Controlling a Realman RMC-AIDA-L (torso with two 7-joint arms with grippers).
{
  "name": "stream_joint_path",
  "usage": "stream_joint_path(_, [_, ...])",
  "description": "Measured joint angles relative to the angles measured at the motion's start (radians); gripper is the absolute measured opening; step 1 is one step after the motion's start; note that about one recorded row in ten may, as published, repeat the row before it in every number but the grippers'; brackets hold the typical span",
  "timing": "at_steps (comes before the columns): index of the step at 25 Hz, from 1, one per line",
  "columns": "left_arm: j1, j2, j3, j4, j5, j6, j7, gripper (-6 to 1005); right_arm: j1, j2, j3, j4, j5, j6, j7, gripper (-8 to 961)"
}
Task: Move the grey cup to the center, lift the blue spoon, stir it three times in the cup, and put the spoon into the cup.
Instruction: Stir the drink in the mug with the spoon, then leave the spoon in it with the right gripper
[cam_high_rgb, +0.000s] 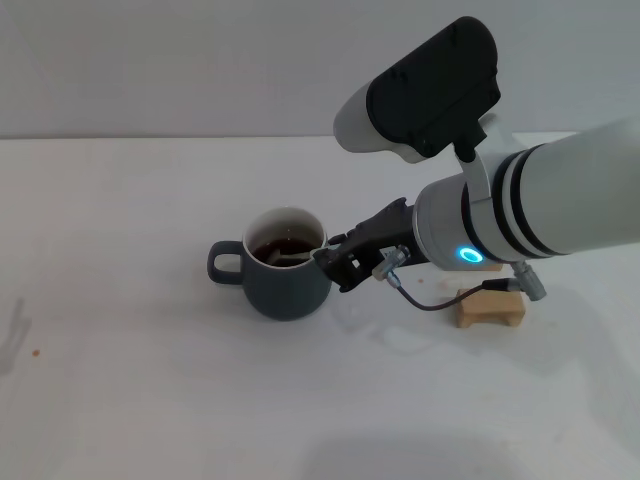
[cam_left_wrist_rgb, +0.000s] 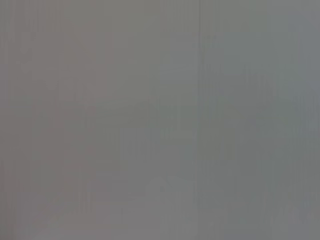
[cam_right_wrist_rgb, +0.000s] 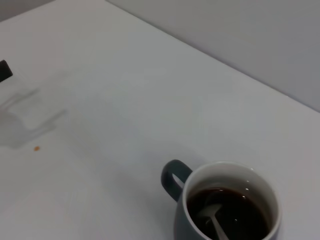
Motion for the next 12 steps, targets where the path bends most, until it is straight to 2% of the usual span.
stream_joint_path(12, [0.001,0.0,-0.005,0.006,0.0,0.004,0.0,856,0.034,-0.002,0.002,-0.082,0.019,-0.078,-0.017,160])
